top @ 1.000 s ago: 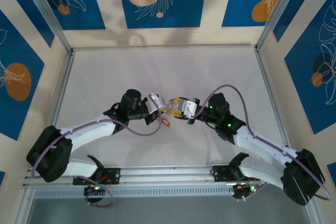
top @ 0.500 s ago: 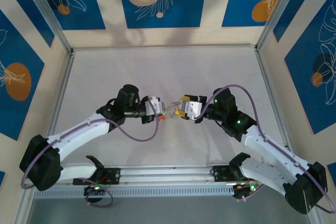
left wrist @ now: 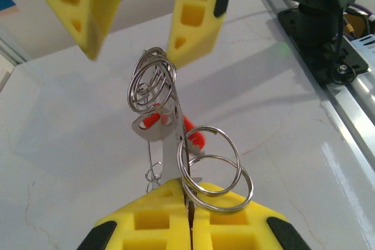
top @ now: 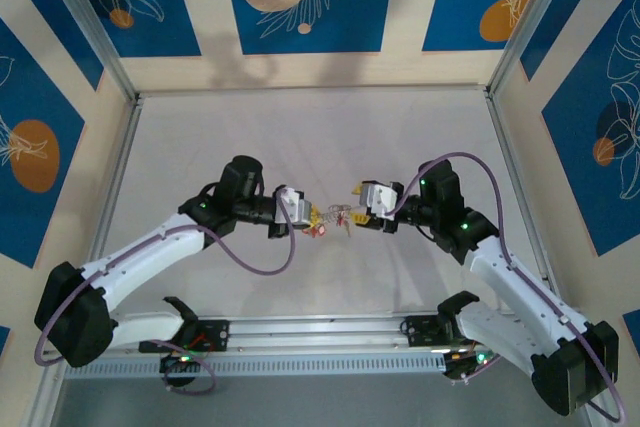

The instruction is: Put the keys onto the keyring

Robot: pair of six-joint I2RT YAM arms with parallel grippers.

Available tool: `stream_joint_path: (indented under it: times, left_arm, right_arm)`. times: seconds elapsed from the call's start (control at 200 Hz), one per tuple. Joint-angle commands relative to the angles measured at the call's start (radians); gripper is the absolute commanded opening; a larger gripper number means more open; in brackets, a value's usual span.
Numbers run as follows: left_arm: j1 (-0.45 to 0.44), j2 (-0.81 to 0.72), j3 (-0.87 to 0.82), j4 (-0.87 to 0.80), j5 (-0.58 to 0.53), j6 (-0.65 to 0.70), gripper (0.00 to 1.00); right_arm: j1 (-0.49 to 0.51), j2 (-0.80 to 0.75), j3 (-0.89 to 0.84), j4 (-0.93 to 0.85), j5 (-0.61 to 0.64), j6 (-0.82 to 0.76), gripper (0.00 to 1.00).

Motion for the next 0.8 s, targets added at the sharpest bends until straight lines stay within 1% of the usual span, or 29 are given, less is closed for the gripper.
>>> stream_joint_path:
  times: [0.0,0.115,0.18,0.33,0.43,0.52,0.615,0.69,0.73,0.795]
  left_arm:
    - [0.009,0.000,0.046,-0.017,0.081,0.056,0.00]
    - [0.012,0.004,0.057,-0.040,0.109,0.085,0.00]
    - [0.011,0.005,0.062,-0.051,0.118,0.101,0.00]
    - [0.016,0.002,0.052,-0.026,0.209,0.122,0.00]
    - [0.017,0.018,0.081,-0.097,0.239,0.183,0.00]
    - [0.018,0.030,0.098,-0.147,0.221,0.226,0.00]
    - [0.018,0.042,0.110,-0.164,0.193,0.234,0.00]
    - [0.019,0.058,0.125,-0.161,0.152,0.193,0.22]
    - [0.022,0.069,0.140,-0.172,0.138,0.178,0.31]
    - [0.025,0.078,0.156,-0.204,0.133,0.189,0.37]
  right_arm:
    - [0.000,0.010,0.020,-0.071,-0.092,0.015,0.47]
    - [0.000,0.012,0.015,-0.089,-0.086,0.015,0.47]
    - [0.000,0.014,0.014,-0.097,-0.080,0.011,0.45]
    - [0.004,0.013,0.015,-0.103,-0.096,0.012,0.31]
    - [0.011,0.015,0.013,-0.111,-0.095,0.005,0.23]
    - [0.019,0.014,0.008,-0.112,-0.086,-0.003,0.18]
    - [0.033,0.011,-0.001,-0.107,-0.059,-0.025,0.08]
    - [0.047,0.004,-0.015,-0.072,-0.007,-0.041,0.01]
    - [0.059,-0.002,-0.026,-0.035,0.033,-0.045,0.00]
    - [0.072,-0.015,-0.047,0.029,0.098,-0.051,0.00]
